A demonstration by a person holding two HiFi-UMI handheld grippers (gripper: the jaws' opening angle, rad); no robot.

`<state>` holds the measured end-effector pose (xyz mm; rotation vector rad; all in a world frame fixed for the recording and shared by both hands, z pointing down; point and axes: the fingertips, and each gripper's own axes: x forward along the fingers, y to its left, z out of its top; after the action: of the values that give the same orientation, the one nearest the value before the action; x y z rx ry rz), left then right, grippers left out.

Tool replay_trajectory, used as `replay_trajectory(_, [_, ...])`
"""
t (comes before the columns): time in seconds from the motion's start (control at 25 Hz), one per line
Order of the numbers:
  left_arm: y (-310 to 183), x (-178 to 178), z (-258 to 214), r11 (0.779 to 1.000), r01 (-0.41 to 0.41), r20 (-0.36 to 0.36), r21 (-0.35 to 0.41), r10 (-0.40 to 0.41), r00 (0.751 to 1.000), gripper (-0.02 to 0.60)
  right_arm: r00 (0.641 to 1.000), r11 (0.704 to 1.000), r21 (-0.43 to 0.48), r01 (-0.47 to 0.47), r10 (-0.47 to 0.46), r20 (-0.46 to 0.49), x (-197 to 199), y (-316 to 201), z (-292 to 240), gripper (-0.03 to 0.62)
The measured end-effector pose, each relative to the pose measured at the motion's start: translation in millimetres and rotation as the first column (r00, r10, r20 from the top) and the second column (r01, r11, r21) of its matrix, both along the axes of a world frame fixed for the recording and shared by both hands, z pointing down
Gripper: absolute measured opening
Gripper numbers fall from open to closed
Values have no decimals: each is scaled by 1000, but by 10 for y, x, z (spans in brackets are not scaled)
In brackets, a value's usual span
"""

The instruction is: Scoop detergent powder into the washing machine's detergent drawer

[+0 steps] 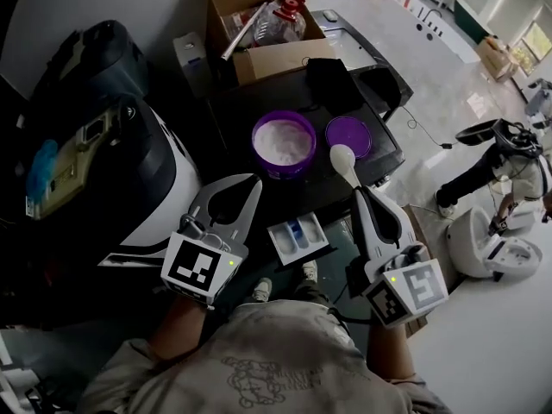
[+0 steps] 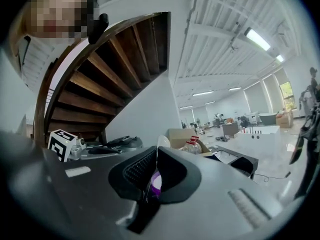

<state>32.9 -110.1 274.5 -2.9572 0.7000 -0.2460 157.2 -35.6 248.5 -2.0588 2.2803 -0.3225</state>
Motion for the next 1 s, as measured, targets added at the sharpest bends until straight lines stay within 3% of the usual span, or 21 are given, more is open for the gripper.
replay_trajectory(0.4, [-290,406,-48,984,175,17,22,-175,984,0,978,978,-4,207,-207,27,485,-542,107,34])
replay_trajectory(0.76, [-291,488,18,941,339,26,10,-339,940,0,930,931,7,365,-365,50,630,-808,139,34])
replay_trajectory(1.0, [-223,453,46,914,406,27,9,-407,913,0,904,904,-3,427,-426,43,640,-857,209,35])
